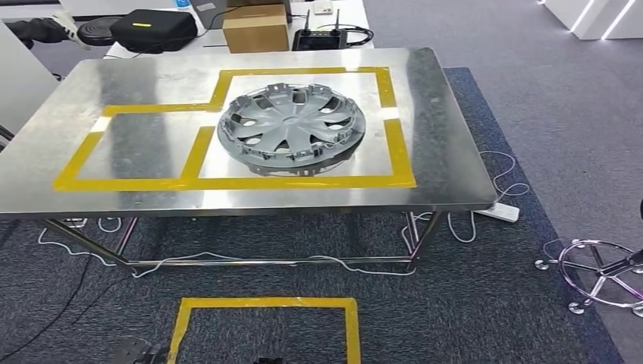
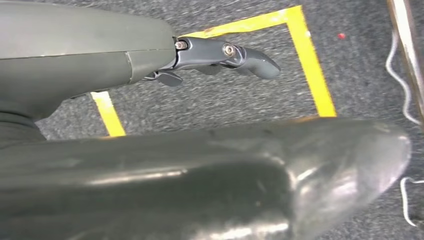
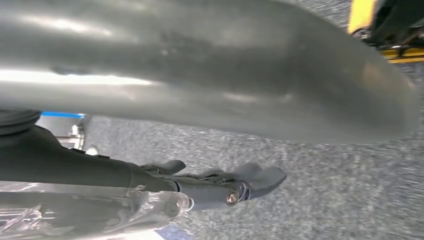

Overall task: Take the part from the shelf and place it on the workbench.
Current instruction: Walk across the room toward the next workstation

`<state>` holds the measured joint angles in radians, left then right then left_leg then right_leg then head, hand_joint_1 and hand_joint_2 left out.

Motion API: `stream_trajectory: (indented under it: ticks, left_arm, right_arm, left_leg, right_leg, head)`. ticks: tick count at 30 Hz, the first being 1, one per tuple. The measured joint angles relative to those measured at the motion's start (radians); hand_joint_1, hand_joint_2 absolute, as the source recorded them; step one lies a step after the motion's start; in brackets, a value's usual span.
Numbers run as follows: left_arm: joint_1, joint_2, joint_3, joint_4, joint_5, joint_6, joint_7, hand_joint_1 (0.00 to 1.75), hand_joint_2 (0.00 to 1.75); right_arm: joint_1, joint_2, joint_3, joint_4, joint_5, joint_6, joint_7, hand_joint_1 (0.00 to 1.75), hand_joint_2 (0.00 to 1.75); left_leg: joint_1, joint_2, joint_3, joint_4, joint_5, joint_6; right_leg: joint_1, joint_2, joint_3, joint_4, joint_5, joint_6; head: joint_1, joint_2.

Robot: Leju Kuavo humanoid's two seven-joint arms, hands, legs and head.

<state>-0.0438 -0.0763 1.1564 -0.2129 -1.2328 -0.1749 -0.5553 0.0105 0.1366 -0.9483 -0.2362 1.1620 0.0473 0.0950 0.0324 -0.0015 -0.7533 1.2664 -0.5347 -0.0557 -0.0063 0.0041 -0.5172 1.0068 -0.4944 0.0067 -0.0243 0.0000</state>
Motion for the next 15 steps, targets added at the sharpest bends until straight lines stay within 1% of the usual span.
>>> stream_trajectory:
  ticks: [1,2,3,4,5,6,7,8,9,10,11,15]
  left_arm:
    - [0.000,0.000,0.000,0.000,0.002,0.003,0.001,0.00,0.00]
    - [0.001,0.000,0.000,0.000,0.003,0.006,0.002,0.00,0.00]
    - [0.000,0.000,0.000,0.000,0.005,0.009,0.002,0.00,0.00]
    - [-0.001,0.001,0.000,0.000,0.005,0.012,0.002,0.00,0.00]
    - [-0.003,0.001,0.000,0.000,0.006,0.014,0.002,0.00,0.00]
    - [-0.005,0.002,0.000,0.000,0.006,0.015,0.002,0.00,0.00]
    - [-0.006,0.002,0.000,0.000,0.007,0.015,0.002,0.00,0.00]
    - [-0.007,0.002,0.000,0.000,0.007,0.015,0.001,0.00,0.00]
    - [-0.006,0.002,0.000,0.000,0.008,0.015,0.000,0.00,0.00]
    - [-0.006,0.002,0.001,0.000,0.008,0.015,-0.002,0.00,0.00]
    - [-0.006,0.002,0.001,0.000,0.008,0.015,-0.003,0.00,0.00]
    - [-0.010,0.003,0.001,0.000,0.006,0.012,-0.006,0.00,0.00]
  right_arm:
    - [0.002,0.000,0.000,0.002,0.001,0.001,0.001,0.00,0.87]
    - [0.004,0.000,-0.001,0.002,0.000,0.002,0.002,0.00,1.31]
    - [0.004,0.000,-0.003,0.003,-0.002,0.002,0.002,0.00,1.75]
    - [0.004,0.000,-0.006,0.003,-0.006,0.002,0.002,0.00,1.75]
    - [0.004,0.001,-0.010,0.003,-0.011,0.002,0.003,0.00,1.31]
    - [0.004,0.001,-0.014,0.003,-0.014,0.002,0.003,0.00,1.31]
    - [0.003,0.001,-0.017,0.004,-0.016,0.002,0.003,0.00,1.31]
    - [0.004,0.001,-0.021,0.004,-0.017,0.002,0.002,0.00,1.31]
    - [0.004,0.001,-0.024,0.004,-0.017,0.002,0.000,0.00,1.75]
    - [0.004,0.001,-0.026,0.004,-0.016,0.003,-0.002,0.00,1.75]
    - [0.004,0.001,-0.028,0.004,-0.015,0.004,-0.005,0.00,1.75]
    - [0.005,0.001,-0.037,0.004,-0.012,0.011,-0.011,0.00,1.75]
  left_leg:
    - [-0.007,0.000,0.016,0.001,0.007,0.008]
    - [-0.013,0.000,0.052,-0.038,0.029,0.016]
    - [-0.019,0.000,0.100,-0.104,0.055,0.025]
    - [-0.024,0.000,0.148,-0.174,0.074,0.033]
    - [-0.028,0.000,0.183,-0.229,0.085,0.038]
    - [-0.031,0.000,0.203,-0.266,0.086,0.041]
    - [-0.032,0.000,0.208,-0.281,0.083,0.036]
    - [-0.031,0.000,0.206,-0.286,0.083,0.030]
    - [-0.031,-0.001,0.206,-0.289,0.083,0.025]
    - [-0.031,-0.001,0.205,-0.289,0.083,0.021]
    - [-0.032,-0.002,0.205,-0.289,0.083,0.024]
    - [-0.035,-0.001,0.200,-0.289,0.087,0.035]
  right_leg:
    - [0.003,0.000,-0.004,0.001,0.003,-0.001]
    - [0.006,0.000,-0.005,0.001,0.004,-0.001]
    - [0.007,0.000,-0.005,0.001,0.004,0.000]
    - [0.010,0.000,-0.005,0.001,0.004,0.002]
    - [0.011,0.000,-0.006,0.002,0.005,0.005]
    - [0.013,0.000,-0.007,0.002,0.006,0.008]
    - [0.014,0.000,-0.010,0.003,0.005,0.008]
    - [0.015,0.000,-0.012,0.004,0.006,0.005]
    - [0.015,0.000,-0.013,0.003,0.006,0.000]
    - [0.015,-0.001,-0.015,0.002,0.006,-0.004]
    - [0.014,-0.001,-0.015,-0.001,0.009,-0.003]
    - [0.010,-0.001,-0.015,-0.011,0.020,0.013]
  head:
    - [0.000,0.000]
    - [0.000,0.000]
    - [0.000,0.000]
    - [0.000,0.000]
    - [0.000,0.000]
    - [0.001,0.000]
    - [0.001,0.000]
    - [0.002,0.000]
    - [0.002,0.000]
    - [0.002,0.000]
    - [0.002,0.000]
    - [0.002,0.000]
